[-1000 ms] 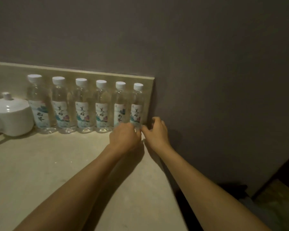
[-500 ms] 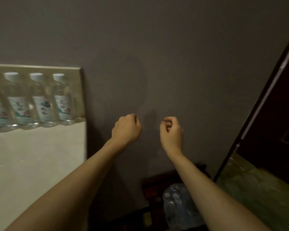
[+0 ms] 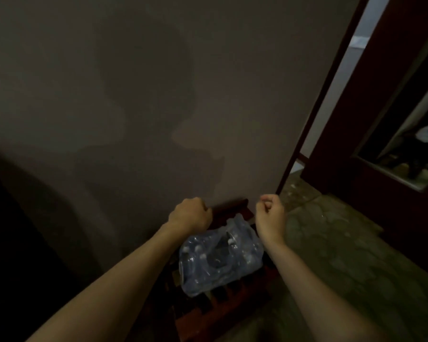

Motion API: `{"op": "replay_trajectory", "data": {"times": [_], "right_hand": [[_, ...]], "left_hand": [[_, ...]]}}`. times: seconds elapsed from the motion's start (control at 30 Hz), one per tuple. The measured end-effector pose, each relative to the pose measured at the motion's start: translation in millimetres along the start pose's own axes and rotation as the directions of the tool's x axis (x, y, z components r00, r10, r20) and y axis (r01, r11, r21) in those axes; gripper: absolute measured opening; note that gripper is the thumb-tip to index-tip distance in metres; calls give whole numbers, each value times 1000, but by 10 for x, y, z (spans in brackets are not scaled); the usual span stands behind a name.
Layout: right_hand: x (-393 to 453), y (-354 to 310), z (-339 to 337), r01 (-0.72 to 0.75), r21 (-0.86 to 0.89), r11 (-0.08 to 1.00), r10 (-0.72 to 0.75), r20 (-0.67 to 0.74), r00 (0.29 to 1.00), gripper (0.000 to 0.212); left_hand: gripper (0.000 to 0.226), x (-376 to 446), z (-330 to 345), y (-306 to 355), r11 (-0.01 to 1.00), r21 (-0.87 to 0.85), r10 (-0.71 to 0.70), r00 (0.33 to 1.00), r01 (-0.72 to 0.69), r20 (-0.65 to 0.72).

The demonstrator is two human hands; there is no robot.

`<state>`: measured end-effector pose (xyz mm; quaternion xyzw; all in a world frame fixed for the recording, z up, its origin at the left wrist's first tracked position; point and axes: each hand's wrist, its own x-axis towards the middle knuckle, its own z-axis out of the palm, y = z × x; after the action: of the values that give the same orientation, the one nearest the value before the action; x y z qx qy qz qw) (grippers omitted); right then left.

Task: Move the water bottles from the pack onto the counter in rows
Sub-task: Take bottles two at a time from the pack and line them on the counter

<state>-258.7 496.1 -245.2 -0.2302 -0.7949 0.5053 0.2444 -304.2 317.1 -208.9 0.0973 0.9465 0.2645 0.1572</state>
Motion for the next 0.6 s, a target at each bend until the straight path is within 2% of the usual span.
{"op": "replay_trajectory", "data": {"times": [0.07, 0.2, 0.37, 0.6], "right_hand": [[73, 222, 15, -46, -28, 999, 48, 53, 997, 9], [277, 685, 123, -148, -113, 982, 166, 167, 972, 9], [666, 1221, 249, -298, -258, 919, 361, 245, 900, 10], [1125, 1840, 618, -337, -461, 821, 508, 321, 800, 18]], "left_hand": [[25, 189, 225, -18, 1000, 1, -25, 999, 25, 42], [32, 651, 690, -76, 992, -56, -100, 984, 109, 144], [29, 1225, 1259, -122, 985, -62, -135, 943, 161, 304], [32, 1800, 1908, -351, 973, -65, -171, 884, 220, 435]]}}
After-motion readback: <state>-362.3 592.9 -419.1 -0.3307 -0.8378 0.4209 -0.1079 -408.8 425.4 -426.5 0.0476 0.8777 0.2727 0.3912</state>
